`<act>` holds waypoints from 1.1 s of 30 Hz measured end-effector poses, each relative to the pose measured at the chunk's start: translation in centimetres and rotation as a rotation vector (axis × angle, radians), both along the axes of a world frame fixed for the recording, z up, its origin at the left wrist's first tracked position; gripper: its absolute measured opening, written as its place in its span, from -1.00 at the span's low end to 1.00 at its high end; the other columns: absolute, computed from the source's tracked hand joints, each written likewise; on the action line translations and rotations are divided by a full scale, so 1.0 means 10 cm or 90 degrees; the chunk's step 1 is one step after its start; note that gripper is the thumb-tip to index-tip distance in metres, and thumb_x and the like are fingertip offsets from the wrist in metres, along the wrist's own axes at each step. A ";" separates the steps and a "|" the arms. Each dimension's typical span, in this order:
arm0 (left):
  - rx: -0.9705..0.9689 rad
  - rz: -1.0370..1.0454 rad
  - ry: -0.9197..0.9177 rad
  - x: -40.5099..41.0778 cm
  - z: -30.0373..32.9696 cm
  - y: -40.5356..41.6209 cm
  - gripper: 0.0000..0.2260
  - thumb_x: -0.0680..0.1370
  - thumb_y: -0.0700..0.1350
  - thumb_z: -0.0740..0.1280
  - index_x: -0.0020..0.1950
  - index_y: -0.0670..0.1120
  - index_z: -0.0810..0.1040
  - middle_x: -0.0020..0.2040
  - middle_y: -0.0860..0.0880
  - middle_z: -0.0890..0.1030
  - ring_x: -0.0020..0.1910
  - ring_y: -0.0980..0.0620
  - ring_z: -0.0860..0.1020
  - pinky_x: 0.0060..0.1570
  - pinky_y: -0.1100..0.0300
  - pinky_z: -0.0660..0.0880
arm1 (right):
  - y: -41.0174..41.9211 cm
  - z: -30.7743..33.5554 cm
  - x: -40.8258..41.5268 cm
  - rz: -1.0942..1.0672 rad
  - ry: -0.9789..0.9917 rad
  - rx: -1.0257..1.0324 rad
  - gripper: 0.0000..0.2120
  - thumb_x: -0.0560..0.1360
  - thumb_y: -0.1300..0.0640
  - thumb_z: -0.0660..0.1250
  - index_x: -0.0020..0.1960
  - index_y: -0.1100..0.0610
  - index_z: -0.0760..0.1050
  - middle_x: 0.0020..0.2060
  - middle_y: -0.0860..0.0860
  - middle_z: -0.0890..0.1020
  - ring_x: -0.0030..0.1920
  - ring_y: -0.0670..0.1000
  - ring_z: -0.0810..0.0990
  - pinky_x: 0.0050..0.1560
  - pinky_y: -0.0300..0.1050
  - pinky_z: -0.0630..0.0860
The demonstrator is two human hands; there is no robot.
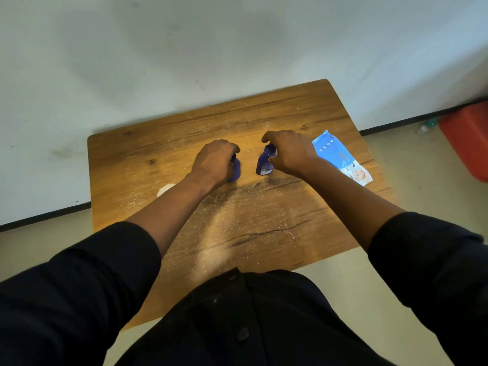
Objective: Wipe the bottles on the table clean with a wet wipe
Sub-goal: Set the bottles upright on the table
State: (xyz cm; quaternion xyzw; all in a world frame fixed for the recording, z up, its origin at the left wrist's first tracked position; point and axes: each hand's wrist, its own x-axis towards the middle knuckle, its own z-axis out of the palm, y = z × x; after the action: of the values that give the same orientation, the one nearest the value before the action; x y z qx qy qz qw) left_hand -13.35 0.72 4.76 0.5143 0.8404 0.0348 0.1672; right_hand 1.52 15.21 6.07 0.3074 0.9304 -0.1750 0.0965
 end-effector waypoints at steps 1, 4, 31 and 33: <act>-0.006 -0.001 -0.002 0.00 0.01 0.00 -0.54 0.51 -0.26 0.39 0.42 -0.08 0.57 0.30 -0.14 0.63 0.27 -0.19 0.59 0.18 -0.02 0.56 | -0.01 0.00 0.01 -0.002 0.002 -0.002 -0.44 0.50 0.14 0.50 0.46 -0.01 0.43 0.26 0.05 0.65 0.25 0.13 0.61 0.18 0.16 0.63; -0.014 0.002 -0.015 0.01 0.01 -0.01 -0.50 0.49 -0.27 0.42 0.44 -0.06 0.56 0.31 -0.12 0.63 0.28 -0.17 0.59 0.18 -0.01 0.56 | -0.02 0.02 0.02 -0.010 0.002 -0.005 -0.42 0.49 0.14 0.51 0.47 -0.01 0.42 0.27 0.06 0.64 0.26 0.14 0.61 0.19 0.16 0.62; 0.053 0.192 -0.064 -0.67 -0.22 -1.74 -0.41 0.47 0.15 0.52 0.45 -0.03 0.55 0.40 -0.04 0.60 0.36 -0.10 0.56 0.25 0.00 0.51 | -1.37 -0.07 -1.09 0.243 -0.021 0.073 -0.68 0.51 0.16 0.45 0.25 0.11 0.52 0.10 0.10 0.63 0.08 0.21 0.63 -0.04 0.12 0.65; 0.058 0.193 -0.062 -0.69 -0.27 -1.74 -0.44 0.46 0.12 0.54 0.41 -0.03 0.58 0.35 -0.05 0.64 0.29 -0.12 0.59 0.18 0.00 0.54 | -1.40 -0.12 -1.13 0.233 -0.048 0.076 -0.77 0.52 0.23 0.41 0.16 0.15 0.52 0.02 0.13 0.62 0.01 0.23 0.63 -0.17 0.06 0.57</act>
State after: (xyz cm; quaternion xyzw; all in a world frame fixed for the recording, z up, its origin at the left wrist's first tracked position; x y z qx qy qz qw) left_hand -20.27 -16.67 2.04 0.3863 0.8969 0.1222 0.1771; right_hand -9.77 1.21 4.84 0.1445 0.9752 -0.0871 0.1433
